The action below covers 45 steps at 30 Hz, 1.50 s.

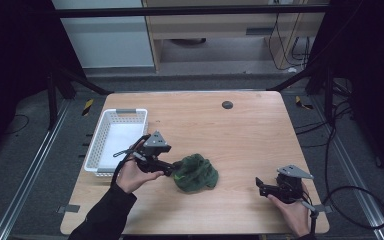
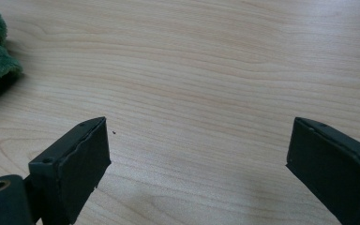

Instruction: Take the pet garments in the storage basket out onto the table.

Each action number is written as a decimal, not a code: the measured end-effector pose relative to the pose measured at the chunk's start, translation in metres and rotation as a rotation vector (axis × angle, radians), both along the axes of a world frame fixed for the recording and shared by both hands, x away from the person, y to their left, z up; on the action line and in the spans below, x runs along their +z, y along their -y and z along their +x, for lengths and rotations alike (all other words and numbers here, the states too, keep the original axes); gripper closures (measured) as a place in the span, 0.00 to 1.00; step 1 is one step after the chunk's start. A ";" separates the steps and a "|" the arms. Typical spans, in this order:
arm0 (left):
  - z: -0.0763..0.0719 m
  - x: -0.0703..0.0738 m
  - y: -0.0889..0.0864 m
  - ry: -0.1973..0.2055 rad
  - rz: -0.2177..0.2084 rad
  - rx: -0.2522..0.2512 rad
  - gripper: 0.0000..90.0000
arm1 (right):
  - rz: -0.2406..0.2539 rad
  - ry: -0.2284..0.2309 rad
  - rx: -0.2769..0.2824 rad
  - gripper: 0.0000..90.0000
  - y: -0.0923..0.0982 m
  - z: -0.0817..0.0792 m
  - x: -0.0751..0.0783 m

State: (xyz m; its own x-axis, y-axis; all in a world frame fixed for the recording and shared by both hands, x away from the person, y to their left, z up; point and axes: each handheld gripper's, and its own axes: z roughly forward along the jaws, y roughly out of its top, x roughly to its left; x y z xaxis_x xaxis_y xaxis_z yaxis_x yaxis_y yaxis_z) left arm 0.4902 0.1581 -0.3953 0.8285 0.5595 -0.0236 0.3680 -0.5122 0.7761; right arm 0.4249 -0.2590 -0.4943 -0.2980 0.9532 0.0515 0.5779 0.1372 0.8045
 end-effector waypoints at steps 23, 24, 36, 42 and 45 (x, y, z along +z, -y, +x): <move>-0.041 -0.021 -0.047 0.145 -0.213 0.187 0.30 | 0.005 0.007 0.002 0.06 -0.001 0.000 0.001; -0.042 -0.022 -0.049 0.144 -0.216 0.192 0.31 | 0.005 0.007 0.002 0.06 -0.002 0.000 0.001; -0.058 -0.040 -0.067 0.144 -0.243 0.247 0.41 | 0.004 0.010 0.008 0.06 -0.003 -0.001 0.001; -0.065 -0.049 -0.076 0.118 -0.231 0.270 0.43 | 0.009 0.017 0.010 0.06 -0.003 -0.002 0.001; -0.068 -0.053 -0.080 0.106 -0.234 0.287 0.44 | 0.006 0.019 0.010 0.06 -0.004 -0.002 0.001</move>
